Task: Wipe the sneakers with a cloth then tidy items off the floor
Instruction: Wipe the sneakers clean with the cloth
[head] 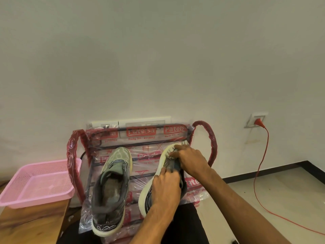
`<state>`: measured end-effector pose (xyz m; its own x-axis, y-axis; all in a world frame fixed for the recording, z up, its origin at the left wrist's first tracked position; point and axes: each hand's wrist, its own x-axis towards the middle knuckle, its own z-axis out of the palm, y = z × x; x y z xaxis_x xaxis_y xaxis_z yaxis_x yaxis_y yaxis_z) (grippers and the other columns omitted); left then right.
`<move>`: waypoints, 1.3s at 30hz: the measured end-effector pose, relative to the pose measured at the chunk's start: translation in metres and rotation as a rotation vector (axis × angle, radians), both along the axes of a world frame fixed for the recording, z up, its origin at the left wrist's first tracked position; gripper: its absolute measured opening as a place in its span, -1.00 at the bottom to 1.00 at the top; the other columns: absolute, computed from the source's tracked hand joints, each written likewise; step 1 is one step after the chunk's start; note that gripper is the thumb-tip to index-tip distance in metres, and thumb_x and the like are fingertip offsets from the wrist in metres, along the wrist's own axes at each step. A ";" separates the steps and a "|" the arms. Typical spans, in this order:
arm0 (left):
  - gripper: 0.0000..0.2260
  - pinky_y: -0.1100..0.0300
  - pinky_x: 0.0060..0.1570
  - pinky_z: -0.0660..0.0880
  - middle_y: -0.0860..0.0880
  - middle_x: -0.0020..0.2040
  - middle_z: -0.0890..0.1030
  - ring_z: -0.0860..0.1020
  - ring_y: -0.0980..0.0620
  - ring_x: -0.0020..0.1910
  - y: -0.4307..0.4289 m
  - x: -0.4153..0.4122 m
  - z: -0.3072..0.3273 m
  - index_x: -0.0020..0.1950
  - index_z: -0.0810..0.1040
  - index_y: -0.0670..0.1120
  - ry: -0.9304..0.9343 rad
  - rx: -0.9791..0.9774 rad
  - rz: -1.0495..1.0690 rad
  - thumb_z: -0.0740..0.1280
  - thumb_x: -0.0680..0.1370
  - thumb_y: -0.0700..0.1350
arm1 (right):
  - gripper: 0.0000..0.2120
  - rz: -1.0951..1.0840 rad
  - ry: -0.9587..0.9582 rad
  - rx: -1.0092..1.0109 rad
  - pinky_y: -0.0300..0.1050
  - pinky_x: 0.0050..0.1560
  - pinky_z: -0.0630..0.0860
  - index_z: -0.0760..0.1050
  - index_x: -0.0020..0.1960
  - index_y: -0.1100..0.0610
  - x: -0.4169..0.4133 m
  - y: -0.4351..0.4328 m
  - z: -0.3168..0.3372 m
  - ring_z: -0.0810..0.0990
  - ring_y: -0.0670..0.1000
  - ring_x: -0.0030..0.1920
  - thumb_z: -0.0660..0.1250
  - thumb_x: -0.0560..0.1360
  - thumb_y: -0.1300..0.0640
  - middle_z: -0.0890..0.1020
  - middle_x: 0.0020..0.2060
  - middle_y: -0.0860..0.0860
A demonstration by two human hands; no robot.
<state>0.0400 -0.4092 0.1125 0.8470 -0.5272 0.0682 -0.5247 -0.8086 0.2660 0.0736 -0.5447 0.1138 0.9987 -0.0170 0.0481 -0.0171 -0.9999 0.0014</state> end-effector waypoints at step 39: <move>-0.67 0.16 0.04 0.46 0.00 0.19 0.57 0.55 0.01 0.16 0.016 0.001 -0.013 0.37 0.38 0.00 0.021 -0.285 0.188 0.22 0.60 -0.15 | -0.58 -0.165 -0.111 0.221 0.04 0.40 0.38 0.43 0.41 -0.08 -0.013 -0.014 -0.021 0.34 0.08 0.44 0.33 0.57 0.15 0.35 0.47 0.00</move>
